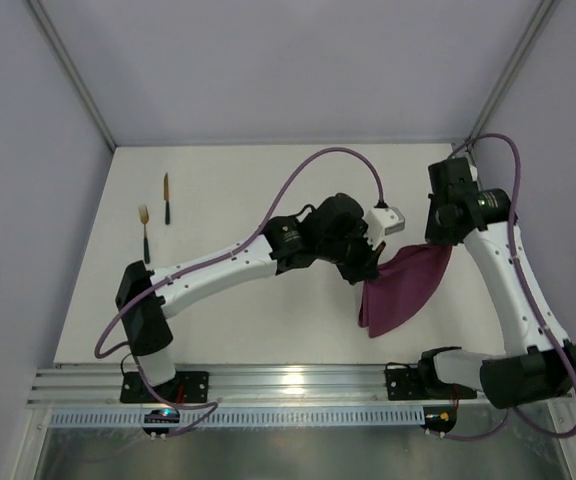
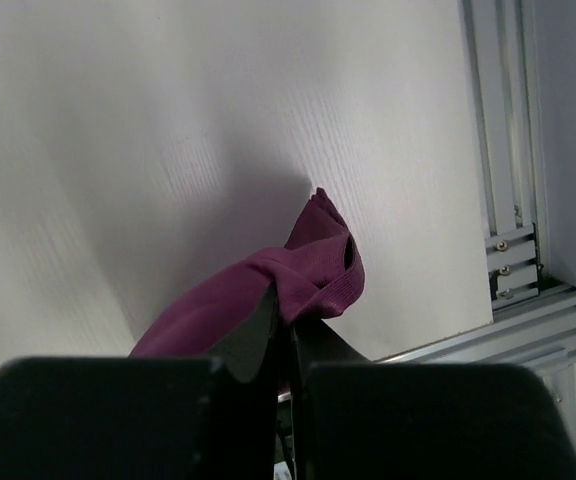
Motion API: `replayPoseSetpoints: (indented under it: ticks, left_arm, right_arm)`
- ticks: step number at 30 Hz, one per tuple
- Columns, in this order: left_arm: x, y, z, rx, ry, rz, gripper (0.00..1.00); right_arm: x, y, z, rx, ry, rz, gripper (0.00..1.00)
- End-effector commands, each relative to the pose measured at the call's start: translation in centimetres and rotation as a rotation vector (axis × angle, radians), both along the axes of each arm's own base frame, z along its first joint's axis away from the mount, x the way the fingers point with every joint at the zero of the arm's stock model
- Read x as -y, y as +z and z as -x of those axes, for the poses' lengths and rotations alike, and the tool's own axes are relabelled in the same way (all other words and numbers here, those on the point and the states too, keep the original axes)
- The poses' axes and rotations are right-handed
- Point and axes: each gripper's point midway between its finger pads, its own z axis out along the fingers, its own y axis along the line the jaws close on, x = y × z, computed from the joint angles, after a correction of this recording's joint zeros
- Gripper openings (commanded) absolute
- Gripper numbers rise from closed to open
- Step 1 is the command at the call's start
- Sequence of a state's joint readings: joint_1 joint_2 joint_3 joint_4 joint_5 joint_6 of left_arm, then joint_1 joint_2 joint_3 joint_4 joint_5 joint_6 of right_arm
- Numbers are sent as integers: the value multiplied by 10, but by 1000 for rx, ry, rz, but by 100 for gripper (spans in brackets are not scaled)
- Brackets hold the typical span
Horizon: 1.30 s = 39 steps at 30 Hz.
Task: Fold the napkin into a case and place the utensils inside
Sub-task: Turn over the upper triangle folded napkin at the center of the board.
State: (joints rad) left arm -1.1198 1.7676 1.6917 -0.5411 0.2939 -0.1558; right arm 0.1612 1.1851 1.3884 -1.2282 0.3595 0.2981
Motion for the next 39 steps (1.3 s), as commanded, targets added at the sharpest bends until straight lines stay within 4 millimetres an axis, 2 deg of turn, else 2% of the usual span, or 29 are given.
replayPoseSetpoints:
  ticks: [1,4,5,6,8,9,10,11,12,13,14,15,16,17,18,20,24,26,27,28,30,31,32,33,35,36,37,38,39]
  left_arm:
    - [-17,-12,-40,-110,110,33,0]
    - [-40,-39,-75,-170,188,33,0]
    - [-47,-47,-84,-185,211,30,0]
    - [-60,-64,-99,-206,250,17,0]
    - [-75,-80,-115,-227,294,3,0]
    - [-83,-93,-122,-255,309,-8,0]
    - [-100,-106,-139,-278,358,-14,0]
    - [-110,-115,-147,-305,388,-19,0]
    - [-119,-129,-155,-339,412,-32,0]
    - [-138,-138,-171,-360,468,-37,0]
    - [-148,-146,-178,-378,497,-44,0]
    - [-156,-154,-183,-396,520,-52,0]
    - [-165,-165,-188,-418,543,-67,0]
    - [-179,-175,-194,-435,577,-76,0]
    - [-185,-182,-197,-447,594,-85,0]
    - [-200,-196,-202,-468,634,-100,0]
    - [-225,-211,-211,-492,719,-120,4]
    - [-236,-214,-214,-475,758,-140,11]
    - [-241,-217,-212,-473,771,-158,13]
    - [-247,-218,-213,-466,783,-167,20]
    - [-255,-218,-215,-440,815,-186,26]
    - [-260,-219,-215,-435,829,-197,32]
    - [-264,-219,-217,-420,842,-206,35]
    - [-269,-215,-220,-393,861,-216,38]
    - [-273,-212,-221,-363,864,-225,41]
    - [-275,-207,-223,-340,872,-224,43]
    - [-276,-204,-223,-331,871,-226,46]
    - [-278,-201,-224,-318,876,-229,47]
    - [-283,-195,-228,-280,886,-236,50]
  right_arm:
    - [-17,-13,-51,8,46,-42,4]
    - [-41,-39,-89,-16,71,-89,4]
    - [-56,-44,-102,-2,100,-104,4]
    - [-68,-60,-118,-37,115,-105,4]
    - [-97,-74,-136,-51,155,-121,4]
    - [-111,-68,-153,-25,169,-134,4]
    - [-124,-95,-164,-83,176,-138,4]
    - [-140,-101,-172,-87,198,-144,4]
    - [-154,-112,-190,-93,206,-152,4]
    - [-163,-116,-199,-89,212,-160,4]
    - [-173,-121,-207,-84,209,-173,4]
    - [-190,-113,-220,-47,227,-192,4]
    - [-198,-131,-228,-69,227,-194,4]
    - [-209,-134,-234,-58,226,-215,4]
    - [-224,-128,-243,-26,242,-238,4]
    - [-244,-142,-257,-5,255,-280,9]
    - [-290,-146,-265,34,323,-424,48]
    - [-304,-138,-266,66,356,-443,52]
    - [-307,-123,-265,95,370,-446,54]
    - [-307,-116,-265,116,380,-428,55]
    - [-306,-103,-260,138,389,-409,60]
    - [-304,-80,-256,178,405,-408,60]
    - [-302,-69,-254,206,408,-400,61]
    - [-294,-54,-243,226,409,-392,62]
    - [-284,-40,-234,267,404,-375,63]
    - [-275,-55,-221,233,395,-358,64]
    - [-268,-32,-211,276,395,-371,64]
    - [-267,-27,-205,295,396,-381,64]
    - [-259,-47,-190,248,389,-360,64]
